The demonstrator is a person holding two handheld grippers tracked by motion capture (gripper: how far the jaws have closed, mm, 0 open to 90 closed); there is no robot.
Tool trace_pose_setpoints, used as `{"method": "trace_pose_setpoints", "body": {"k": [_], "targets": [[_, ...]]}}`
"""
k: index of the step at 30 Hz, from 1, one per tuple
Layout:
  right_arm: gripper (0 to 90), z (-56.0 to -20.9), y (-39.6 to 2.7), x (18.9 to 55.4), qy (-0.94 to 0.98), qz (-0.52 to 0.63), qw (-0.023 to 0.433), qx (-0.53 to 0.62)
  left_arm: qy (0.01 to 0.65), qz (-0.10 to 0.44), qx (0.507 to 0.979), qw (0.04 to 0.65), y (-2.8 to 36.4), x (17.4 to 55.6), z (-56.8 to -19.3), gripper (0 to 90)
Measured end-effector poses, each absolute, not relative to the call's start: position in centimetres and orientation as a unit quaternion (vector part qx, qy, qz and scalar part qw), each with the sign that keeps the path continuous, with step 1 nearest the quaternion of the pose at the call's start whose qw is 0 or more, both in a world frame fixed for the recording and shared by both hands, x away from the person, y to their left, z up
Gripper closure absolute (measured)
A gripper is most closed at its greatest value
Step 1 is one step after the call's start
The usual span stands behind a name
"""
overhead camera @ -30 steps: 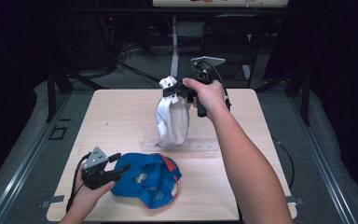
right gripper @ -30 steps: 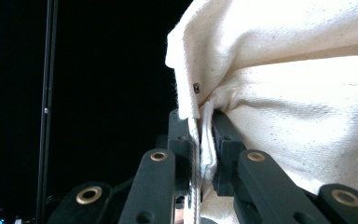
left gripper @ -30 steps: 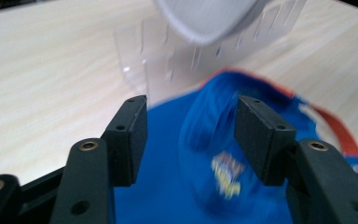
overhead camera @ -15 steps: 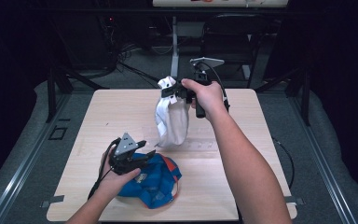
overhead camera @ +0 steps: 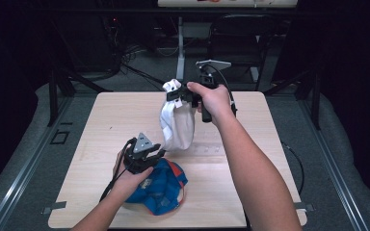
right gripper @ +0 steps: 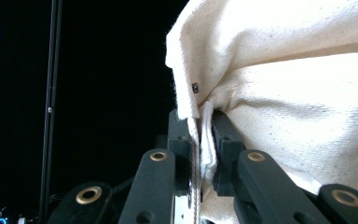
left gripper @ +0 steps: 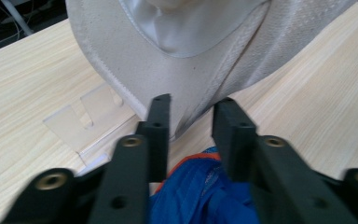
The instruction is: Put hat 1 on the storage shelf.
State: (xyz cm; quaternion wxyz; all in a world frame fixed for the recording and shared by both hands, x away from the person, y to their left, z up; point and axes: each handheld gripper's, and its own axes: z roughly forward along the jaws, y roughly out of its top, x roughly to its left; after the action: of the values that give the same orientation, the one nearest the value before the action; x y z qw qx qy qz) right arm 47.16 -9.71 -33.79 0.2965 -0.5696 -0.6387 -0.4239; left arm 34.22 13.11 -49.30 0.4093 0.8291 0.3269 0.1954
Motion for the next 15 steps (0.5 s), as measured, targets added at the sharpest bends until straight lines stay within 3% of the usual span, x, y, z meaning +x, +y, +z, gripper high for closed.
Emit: {"method": "trace_pose_setpoints", "body": {"k": [5,15], "targets": [[81.1,-33.8,-9.5,47.0,-0.638,-0.426,0.297,-0.569,0.321,0.209,0.832,0.401,13.1,34.3,-49.3,78.3],[81.2,-33.8,-9.4,46.7,-0.643,-0.422,0.298,-0.566,0.341,0.204,0.822,0.408,14.7,34.4,-50.0,83.5]]}}
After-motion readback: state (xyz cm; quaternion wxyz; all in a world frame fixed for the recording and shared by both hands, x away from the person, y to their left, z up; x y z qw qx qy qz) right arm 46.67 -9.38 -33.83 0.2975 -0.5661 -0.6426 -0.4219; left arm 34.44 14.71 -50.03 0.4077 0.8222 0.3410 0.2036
